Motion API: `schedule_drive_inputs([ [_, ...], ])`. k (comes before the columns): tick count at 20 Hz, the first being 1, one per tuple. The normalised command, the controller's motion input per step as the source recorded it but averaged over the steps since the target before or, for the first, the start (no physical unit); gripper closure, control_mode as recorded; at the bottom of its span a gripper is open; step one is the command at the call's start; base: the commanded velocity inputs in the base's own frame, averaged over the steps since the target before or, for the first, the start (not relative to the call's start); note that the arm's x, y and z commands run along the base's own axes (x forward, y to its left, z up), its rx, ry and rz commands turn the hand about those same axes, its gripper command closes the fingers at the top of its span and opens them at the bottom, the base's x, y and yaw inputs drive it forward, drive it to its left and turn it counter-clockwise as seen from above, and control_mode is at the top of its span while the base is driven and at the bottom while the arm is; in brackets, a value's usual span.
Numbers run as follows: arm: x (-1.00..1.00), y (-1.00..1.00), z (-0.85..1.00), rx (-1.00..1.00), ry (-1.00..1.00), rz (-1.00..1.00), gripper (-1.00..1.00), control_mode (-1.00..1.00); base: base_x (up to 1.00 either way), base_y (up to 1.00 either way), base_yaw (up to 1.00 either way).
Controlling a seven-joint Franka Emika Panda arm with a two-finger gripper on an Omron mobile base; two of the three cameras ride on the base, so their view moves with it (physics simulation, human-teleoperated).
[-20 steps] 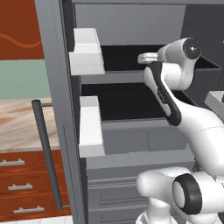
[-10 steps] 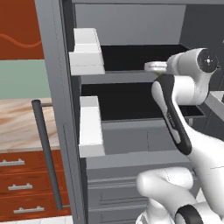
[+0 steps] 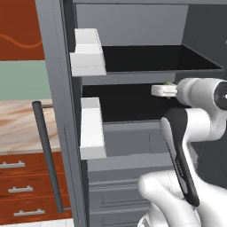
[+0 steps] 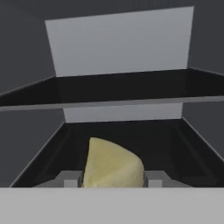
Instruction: Retrieve the sausage and cheese from the fridge and place them on the cutting board on the counter.
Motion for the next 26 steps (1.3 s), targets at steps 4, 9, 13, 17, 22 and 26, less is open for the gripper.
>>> schedule_drive_inputs([
  [4,-0.69,0.11,-0.39,0.0,0.07,0.0,1.0,-1.0,0.0,0.0,0.0],
  [9,-0.43,0.01,-0.38,0.0,0.28,0.0,1.0,-1.0,0.0,0.0,0.0],
  [13,-0.47,0.0,-0.16,0.0,0.29,0.0,1.0,-1.0,0.0,0.0,0.0],
  [17,-0.48,-0.01,0.0,0.0,0.22,0.0,1.0,-1.0,0.0,0.0,0.0],
  [22,-0.5,0.0,-0.26,0.0,0.02,0.0,1.0,-1.0,0.0,0.0,0.0],
  [26,-0.25,0.0,-0.63,0.0,-0.04,0.0,1.0,-1.0,0.0,0.0,0.0],
])
